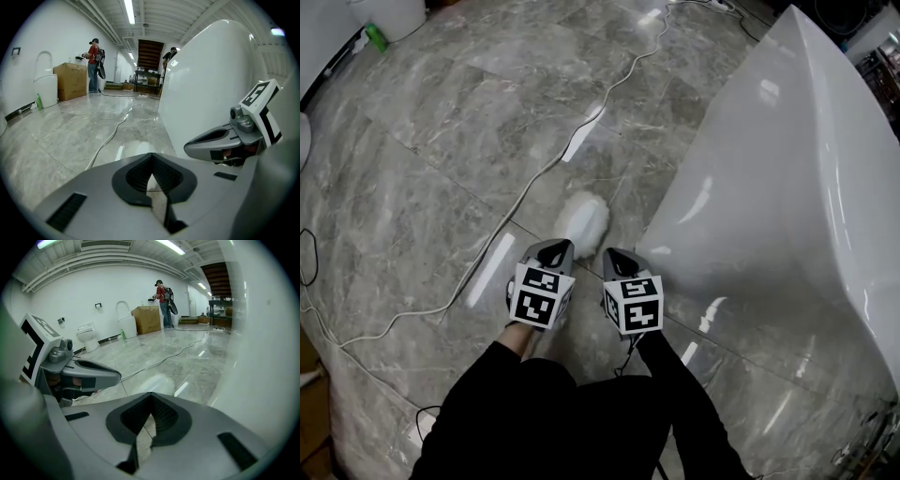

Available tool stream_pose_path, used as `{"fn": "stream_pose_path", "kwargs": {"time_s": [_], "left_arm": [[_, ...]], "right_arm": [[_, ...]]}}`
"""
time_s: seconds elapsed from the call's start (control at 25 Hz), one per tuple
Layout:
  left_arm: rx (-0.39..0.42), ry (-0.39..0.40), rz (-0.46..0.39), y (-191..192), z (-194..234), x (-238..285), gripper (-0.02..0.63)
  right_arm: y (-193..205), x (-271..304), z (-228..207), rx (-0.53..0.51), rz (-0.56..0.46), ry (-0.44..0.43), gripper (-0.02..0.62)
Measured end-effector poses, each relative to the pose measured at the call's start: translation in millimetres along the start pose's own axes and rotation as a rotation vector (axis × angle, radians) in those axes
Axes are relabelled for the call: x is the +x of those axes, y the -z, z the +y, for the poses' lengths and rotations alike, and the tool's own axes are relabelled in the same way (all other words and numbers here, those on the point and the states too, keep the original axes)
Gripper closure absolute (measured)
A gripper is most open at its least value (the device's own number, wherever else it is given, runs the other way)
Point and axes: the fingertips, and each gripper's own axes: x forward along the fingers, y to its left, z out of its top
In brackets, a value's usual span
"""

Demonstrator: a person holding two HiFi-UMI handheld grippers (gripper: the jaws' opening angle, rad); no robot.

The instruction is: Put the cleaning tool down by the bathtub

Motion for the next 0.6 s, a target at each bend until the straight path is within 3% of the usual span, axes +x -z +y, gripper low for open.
{"fn": "stream_pose_path", "kwargs": {"time_s": [0.6], "left_arm": [[-0.020,0.000,0.001,4.4,4.2,1.0,0.598]], "right_arm": [[4.9,1.3,-0.6,-0.001,0.021,0.015,0.595]]}}
